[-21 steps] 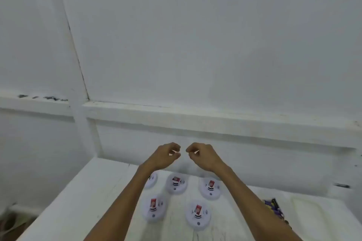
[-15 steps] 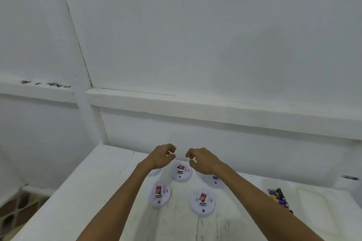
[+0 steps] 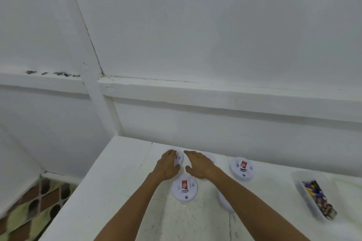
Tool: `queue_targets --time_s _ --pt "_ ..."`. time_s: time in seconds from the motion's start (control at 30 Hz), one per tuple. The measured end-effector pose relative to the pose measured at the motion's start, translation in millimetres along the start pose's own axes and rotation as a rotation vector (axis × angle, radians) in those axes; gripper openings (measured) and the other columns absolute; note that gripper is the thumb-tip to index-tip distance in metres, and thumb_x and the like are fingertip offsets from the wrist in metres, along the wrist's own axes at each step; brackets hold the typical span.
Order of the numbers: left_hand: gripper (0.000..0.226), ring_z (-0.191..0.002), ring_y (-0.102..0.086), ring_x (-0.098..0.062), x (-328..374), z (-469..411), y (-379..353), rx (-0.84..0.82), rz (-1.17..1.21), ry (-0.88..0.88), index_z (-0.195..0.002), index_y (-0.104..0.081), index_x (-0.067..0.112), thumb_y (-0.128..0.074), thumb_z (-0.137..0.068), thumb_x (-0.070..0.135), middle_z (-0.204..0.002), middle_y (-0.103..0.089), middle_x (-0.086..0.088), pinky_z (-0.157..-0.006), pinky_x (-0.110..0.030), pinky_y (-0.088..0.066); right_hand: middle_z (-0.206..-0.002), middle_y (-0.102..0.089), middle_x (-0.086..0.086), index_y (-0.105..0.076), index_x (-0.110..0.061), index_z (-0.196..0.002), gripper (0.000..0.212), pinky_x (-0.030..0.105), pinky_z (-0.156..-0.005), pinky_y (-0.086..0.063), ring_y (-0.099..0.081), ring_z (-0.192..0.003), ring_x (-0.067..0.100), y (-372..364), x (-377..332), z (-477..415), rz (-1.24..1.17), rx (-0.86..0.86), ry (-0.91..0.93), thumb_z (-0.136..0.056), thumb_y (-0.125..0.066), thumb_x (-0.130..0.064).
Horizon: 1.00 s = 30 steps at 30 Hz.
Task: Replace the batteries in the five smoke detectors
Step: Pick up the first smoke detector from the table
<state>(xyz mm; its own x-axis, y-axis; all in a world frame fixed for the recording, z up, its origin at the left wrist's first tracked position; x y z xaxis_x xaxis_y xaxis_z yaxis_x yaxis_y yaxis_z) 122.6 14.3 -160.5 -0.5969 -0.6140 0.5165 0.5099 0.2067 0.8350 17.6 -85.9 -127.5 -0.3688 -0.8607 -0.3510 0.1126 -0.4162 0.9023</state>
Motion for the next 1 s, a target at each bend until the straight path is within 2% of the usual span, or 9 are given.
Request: queue_targets --time_s 0.17,0.27,0.37,0.47,0.6,0.7,0.83,0.9,1.0 --pt "0.060 -0.147 -0.039 -0.033 -13.3 -5.1 -8.3 0.031 -0.035 -0.034 -0.148 -0.044 0.002 -0.066 -0.096 0.023 -0.158 -0.040 -0.011 -0.115 -0.040 -0.040 -0.143 -0.049 0.012 -0.030 -0.012 -0.152 0.064 0.047 -0.102 -0.045 -0.049 -0.129 0.032 -23.0 -2.2 -15.0 0.097 -0.021 -0.073 -0.096 -0.053 -0.034" --pt "0.062 -0.142 -0.043 -0.034 -25.6 -9.5 -7.5 0.057 0.004 -0.013 -0.146 -0.048 0.010 -0.068 -0.090 0.028 -0.156 -0.042 -0.011 -0.111 -0.044 -0.045 -0.130 -0.055 0.013 -0.038 -0.009 -0.142 0.055 0.045 -0.096 -0.044 -0.050 -0.121 0.033 -27.0 -5.0 -23.4 0.177 -0.008 -0.109 -0.095 -0.054 -0.031" --pt "0.065 -0.133 -0.051 -0.035 -38.8 -14.2 -9.9 0.050 0.049 0.014 -0.143 -0.049 0.008 -0.070 -0.085 0.027 -0.146 -0.050 -0.012 -0.105 -0.040 -0.049 -0.129 -0.055 0.013 -0.039 -0.008 -0.140 0.054 0.048 -0.103 -0.038 -0.046 -0.125 0.033 -30.6 -9.4 -31.0 0.224 0.007 -0.131 -0.094 -0.054 -0.030" --pt "0.081 -0.144 -0.042 -0.031 -44.4 -16.3 -8.9 0.056 0.053 -0.001 -0.154 -0.035 0.005 -0.076 -0.088 0.026 -0.156 -0.042 -0.010 -0.114 -0.041 -0.043 -0.133 -0.051 0.016 -0.028 -0.006 -0.149 0.068 0.044 -0.097 -0.045 -0.049 -0.124 0.033 -40.7 -12.2 -39.5 0.088 -0.005 -0.142 -0.094 -0.057 -0.033" --pt "0.098 -0.152 -0.027 -0.033 -53.0 -15.8 -10.2 0.061 0.084 -0.005 -0.157 -0.031 0.013 -0.085 -0.079 0.035 -0.163 -0.029 -0.013 -0.120 -0.046 -0.036 -0.141 -0.047 0.014 -0.016 -0.011 -0.155 0.083 0.048 -0.103 -0.043 -0.046 -0.127 0.033 -50.1 -15.8 -50.0 0.074 -0.017 -0.142 -0.092 -0.059 -0.043" --pt "0.110 -0.143 -0.039 -0.032 -59.0 -19.0 -11.8 0.068 0.132 0.009 -0.157 -0.031 0.016 -0.083 -0.066 0.048 -0.154 -0.041 -0.013 -0.116 -0.051 -0.041 -0.141 -0.047 0.013 -0.020 -0.009 -0.152 0.080 0.049 -0.108 -0.037 -0.046 -0.129 0.032 -51.9 -21.8 -53.9 0.056 0.014 -0.158 -0.090 -0.061 -0.041" --pt "0.093 -0.131 -0.053 -0.027 -61.6 -23.5 -15.9 0.060 0.180 0.030 -0.148 -0.043 0.012 -0.080 -0.071 0.049 -0.143 -0.054 -0.007 -0.111 -0.044 -0.046 -0.130 -0.056 0.014 -0.038 -0.006 -0.134 0.055 0.036 -0.096 -0.050 -0.056 -0.117 0.028 -50.7 -25.7 -56.1 -0.188 0.134 -0.214 -0.089 -0.063 -0.028" --pt "0.081 -0.122 -0.061 -0.024 -66.2 -25.0 -16.8 0.073 0.263 0.066 -0.138 -0.052 0.015 -0.070 -0.073 0.058 -0.135 -0.062 -0.005 -0.107 -0.041 -0.052 -0.129 -0.056 0.015 -0.037 -0.005 -0.134 0.058 0.036 -0.093 -0.052 -0.056 -0.117 0.029 -48.7 -29.1 -57.3 -0.292 0.161 -0.218 -0.088 -0.064 -0.027" --pt "0.058 -0.110 -0.067 -0.020 -72.4 -27.9 -15.8 0.124 0.312 0.078 -0.126 -0.059 0.016 -0.074 -0.081 0.050 -0.123 -0.069 -0.002 -0.097 -0.035 -0.057 -0.129 -0.057 0.015 -0.031 -0.003 -0.140 0.068 0.035 -0.091 -0.052 -0.058 -0.118 0.030 -40.5 -28.0 -58.1 -0.427 0.208 -0.269 -0.087 -0.068 -0.024"
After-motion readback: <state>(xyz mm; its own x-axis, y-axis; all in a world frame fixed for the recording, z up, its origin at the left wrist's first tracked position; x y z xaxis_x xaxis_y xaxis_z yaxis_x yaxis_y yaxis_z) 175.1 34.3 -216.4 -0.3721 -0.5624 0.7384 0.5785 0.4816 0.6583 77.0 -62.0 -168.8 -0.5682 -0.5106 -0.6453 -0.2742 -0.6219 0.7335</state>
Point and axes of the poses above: each hand's wrist, its own z-axis away from the middle knuckle, its own y-axis out of the back of the hand, x = y × z, the point moved 7 cm from there along -z, towards the middle knuckle
